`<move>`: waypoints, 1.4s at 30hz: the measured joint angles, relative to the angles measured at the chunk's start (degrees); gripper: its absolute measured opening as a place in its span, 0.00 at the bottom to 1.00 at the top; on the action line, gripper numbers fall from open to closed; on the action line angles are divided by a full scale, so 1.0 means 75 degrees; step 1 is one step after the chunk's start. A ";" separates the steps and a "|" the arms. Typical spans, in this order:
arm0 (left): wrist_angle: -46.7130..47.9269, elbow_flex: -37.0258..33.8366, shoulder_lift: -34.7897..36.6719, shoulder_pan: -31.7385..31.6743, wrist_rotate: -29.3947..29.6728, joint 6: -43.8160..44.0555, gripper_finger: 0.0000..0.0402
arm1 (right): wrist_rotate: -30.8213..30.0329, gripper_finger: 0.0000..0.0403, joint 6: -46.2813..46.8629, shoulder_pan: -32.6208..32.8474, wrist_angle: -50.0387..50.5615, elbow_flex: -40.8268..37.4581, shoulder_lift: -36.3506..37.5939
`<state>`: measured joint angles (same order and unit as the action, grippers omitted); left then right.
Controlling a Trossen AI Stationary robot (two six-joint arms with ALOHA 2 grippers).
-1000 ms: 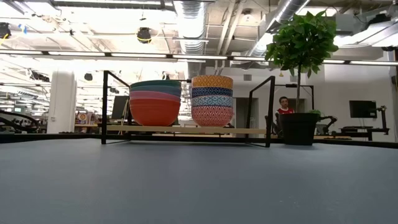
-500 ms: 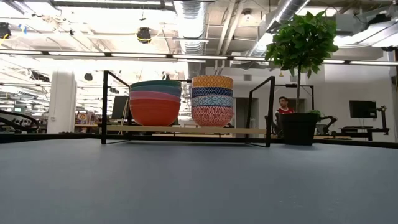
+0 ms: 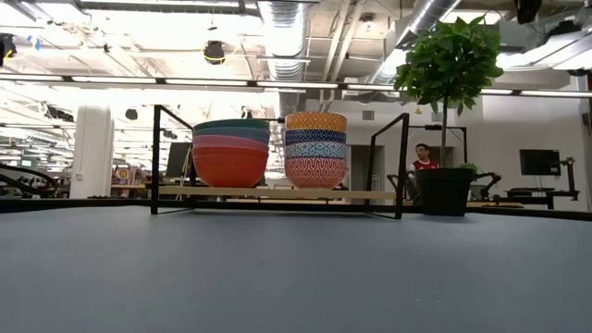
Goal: Place and stack bowls onto a shelf
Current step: Return to Home Position
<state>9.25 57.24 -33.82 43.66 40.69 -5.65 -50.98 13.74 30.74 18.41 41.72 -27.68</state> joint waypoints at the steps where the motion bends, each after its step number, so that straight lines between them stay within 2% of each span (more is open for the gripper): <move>1: -0.0279 -0.0415 0.0285 0.0003 0.0084 0.0116 0.40 | 0.0000 0.25 -0.0006 0.0000 -0.0127 -0.0098 0.0043; 5: -0.1131 -0.1890 0.1391 0.0000 0.0186 0.0419 0.40 | -0.0003 0.25 0.0116 -0.0001 -0.0245 -0.0375 0.0198; 9: -0.1373 -0.3092 0.2403 0.0000 0.0166 0.0813 0.40 | -0.0016 0.25 0.0310 0.0000 -0.0462 -0.0703 0.0264; 13: -0.1534 -0.4060 0.3298 0.0000 0.0252 0.1322 0.40 | -0.0090 0.25 0.0350 0.0000 -0.0980 -0.1241 0.0280; 20: -0.1874 -0.5293 0.4380 0.0000 0.0234 0.1352 0.40 | -0.0112 0.25 0.0310 -0.0003 -0.2374 -0.2209 0.0312; 26: -0.2230 -0.6031 0.4483 0.0000 -0.0081 0.1418 0.40 | -0.0093 0.25 -0.0017 -0.0003 -0.4541 -0.3455 0.0307; 31: -0.2249 -0.6414 0.4481 0.0000 -0.0470 0.1793 0.40 | 0.0260 0.25 -0.0492 -0.0003 -0.6546 -0.4476 0.0309; 37: -0.2327 -0.6850 0.4482 0.0004 -0.0763 0.2087 0.40 | 0.1029 0.25 -0.0376 -0.0003 -0.7749 -0.5387 0.0300; 42: -0.2965 -0.7539 0.4477 0.0006 -0.0756 0.2254 0.40 | 0.1158 0.25 -0.0387 -0.0001 -0.7778 -0.5497 0.0297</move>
<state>-12.99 0.70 -0.24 43.70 35.02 11.26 -42.29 10.84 30.74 -39.93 0.49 -25.45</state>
